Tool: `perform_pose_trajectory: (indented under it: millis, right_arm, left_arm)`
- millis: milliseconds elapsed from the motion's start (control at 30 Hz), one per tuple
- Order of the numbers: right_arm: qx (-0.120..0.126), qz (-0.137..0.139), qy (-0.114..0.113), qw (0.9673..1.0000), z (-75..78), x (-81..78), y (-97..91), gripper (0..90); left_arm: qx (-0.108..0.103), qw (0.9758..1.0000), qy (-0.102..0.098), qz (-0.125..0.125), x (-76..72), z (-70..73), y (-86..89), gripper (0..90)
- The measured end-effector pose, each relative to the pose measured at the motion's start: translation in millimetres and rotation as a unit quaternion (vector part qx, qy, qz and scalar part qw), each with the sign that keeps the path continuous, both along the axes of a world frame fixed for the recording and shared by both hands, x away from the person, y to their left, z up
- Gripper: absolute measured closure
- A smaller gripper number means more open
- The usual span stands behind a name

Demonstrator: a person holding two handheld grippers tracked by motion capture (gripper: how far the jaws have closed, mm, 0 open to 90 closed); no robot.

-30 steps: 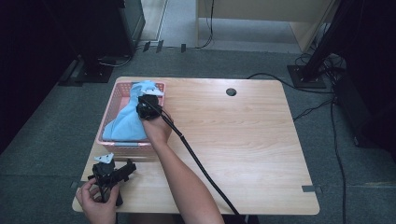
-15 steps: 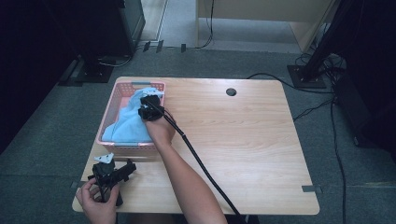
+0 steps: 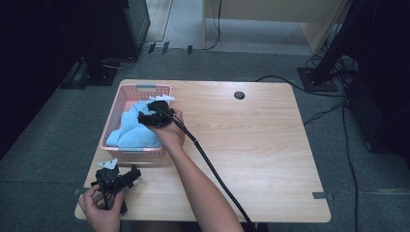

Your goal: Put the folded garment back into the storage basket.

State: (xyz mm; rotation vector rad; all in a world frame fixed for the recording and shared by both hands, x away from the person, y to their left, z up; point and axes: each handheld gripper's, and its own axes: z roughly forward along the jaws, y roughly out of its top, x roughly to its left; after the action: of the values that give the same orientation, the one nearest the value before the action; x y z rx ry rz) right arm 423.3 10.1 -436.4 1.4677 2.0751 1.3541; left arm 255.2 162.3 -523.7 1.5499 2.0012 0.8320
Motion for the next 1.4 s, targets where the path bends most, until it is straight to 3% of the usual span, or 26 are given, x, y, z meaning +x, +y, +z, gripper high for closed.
perform_pose_trajectory:
  millis: [133,400,600,833,1400]
  right_arm:
    - [-0.004,0.012,-0.003,0.9999,0.5,-2.2,-6.9,10.6]
    - [0.001,0.014,-0.005,0.9999,2.5,-4.8,-28.2,0.0]
    - [-0.003,0.015,-0.01,0.9998,5.4,-9.8,-44.9,0.0]
    - [-0.027,0.012,-0.001,0.9995,4.9,-14.8,-63.3,0.0]
    - [-0.014,-0.008,-0.014,0.9998,-2.0,-25.5,-101.6,0.0]
  left_arm:
    - [0.0,1.0,0.0,0.0,0.0,0.0,0.0,0.0]
    - [0.0,1.0,0.0,0.0,0.1,-0.1,0.0,0.0]
    - [0.0,1.0,0.0,0.0,0.0,-0.1,0.0,0.0]
    - [0.0,1.0,0.0,0.001,0.0,-0.1,-0.1,0.0]
    - [-0.001,1.0,0.001,0.0,0.0,0.1,-0.1,0.0]
